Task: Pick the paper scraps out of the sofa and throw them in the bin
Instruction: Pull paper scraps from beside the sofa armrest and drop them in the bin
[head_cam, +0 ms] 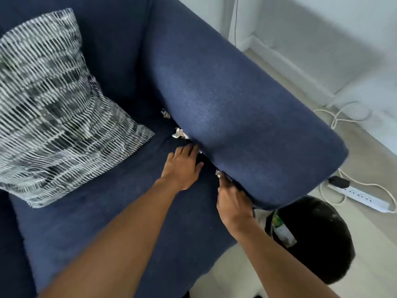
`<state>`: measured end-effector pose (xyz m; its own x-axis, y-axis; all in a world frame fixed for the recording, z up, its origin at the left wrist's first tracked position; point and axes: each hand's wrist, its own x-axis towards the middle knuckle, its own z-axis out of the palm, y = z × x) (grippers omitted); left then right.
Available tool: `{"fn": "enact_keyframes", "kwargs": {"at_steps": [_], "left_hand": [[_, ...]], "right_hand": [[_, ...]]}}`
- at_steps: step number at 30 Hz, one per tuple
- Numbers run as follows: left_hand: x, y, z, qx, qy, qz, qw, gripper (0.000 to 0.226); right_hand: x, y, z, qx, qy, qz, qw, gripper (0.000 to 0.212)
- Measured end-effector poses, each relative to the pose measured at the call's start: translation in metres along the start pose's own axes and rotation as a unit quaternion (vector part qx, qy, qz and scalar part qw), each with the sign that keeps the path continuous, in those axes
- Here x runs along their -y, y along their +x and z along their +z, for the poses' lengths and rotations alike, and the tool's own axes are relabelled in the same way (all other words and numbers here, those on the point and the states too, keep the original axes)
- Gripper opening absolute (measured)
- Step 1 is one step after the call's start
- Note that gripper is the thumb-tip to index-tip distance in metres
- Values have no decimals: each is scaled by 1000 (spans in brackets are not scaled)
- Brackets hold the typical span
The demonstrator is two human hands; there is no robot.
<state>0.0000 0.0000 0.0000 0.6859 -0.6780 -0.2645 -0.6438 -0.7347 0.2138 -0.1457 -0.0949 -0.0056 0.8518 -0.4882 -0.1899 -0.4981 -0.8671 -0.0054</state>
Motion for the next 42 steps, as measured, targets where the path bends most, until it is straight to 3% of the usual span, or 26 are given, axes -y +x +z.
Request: {"fn": "enact_keyframes", "kwargs": {"at_steps": [6,15,24,29,33,35,42], "left_hand": [[-2,29,22,-47,-16,-56,997,52],[0,44,37,-101,-71,-89,988,20],[0,33,27,-86,-143,-69,984,18],[9,5,20,-116,-212,-64,968,8],[8,-25,-6,-142,-226,-51,962,6],[2,-37,-27,-147,-237,-42,959,6],[-38,-62,-120,-127,-288,-3,949,8]], "right_hand": [[4,18,25,-42,-64,-46,996,57],[9,33,28,-47,-74,-29,996,11],[2,23,21,-43,-83,-25,995,21],[0,6,-3,-36,78,-1,996,11],[-2,-6,-47,-65,242,22,968,16],[-3,-9,-75,-38,246,17,968,20],[-27,-28,-163,-66,319,-16,945,22]]}}
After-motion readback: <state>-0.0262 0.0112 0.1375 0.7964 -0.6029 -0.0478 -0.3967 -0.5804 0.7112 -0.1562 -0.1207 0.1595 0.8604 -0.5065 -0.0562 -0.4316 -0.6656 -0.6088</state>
